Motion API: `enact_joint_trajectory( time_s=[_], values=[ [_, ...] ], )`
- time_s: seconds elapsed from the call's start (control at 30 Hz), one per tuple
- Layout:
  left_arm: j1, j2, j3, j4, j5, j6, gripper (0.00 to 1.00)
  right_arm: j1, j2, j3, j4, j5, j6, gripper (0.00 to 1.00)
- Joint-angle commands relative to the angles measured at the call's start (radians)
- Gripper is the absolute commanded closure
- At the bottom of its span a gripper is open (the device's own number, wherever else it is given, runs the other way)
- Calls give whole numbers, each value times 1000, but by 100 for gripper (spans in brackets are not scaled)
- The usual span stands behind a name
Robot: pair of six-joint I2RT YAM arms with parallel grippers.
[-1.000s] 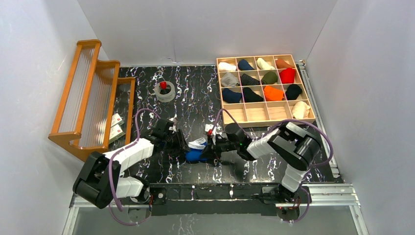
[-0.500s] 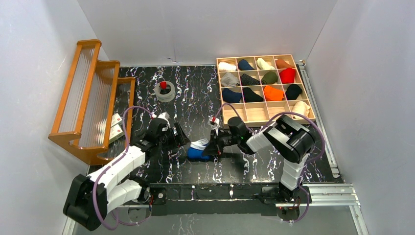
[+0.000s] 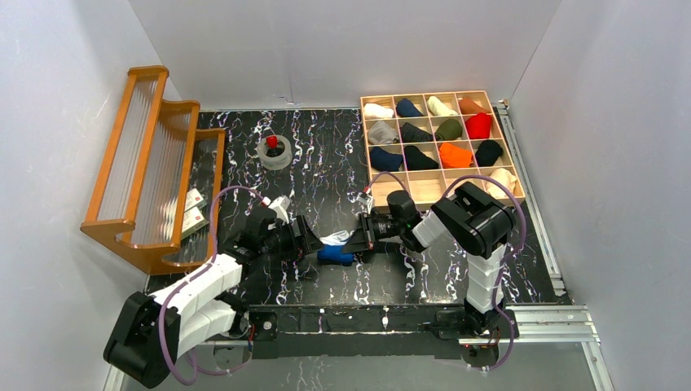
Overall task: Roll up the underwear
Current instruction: Pick up the underwear from the center of the board.
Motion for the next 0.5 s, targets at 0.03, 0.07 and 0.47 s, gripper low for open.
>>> enact_joint_trajectory(
  time_s=[0.03, 0.07, 0.47],
  values=[
    [-12, 33, -3, 98, 89, 54, 22, -19, 73, -46, -139, 107, 73, 99],
    [-14, 45, -7, 110, 92, 56, 22, -20, 77, -41, -159, 114, 74, 99],
    [-46, 218, -48, 231, 1, 4, 42, -22, 97, -3, -269, 138, 70, 91]
  ],
)
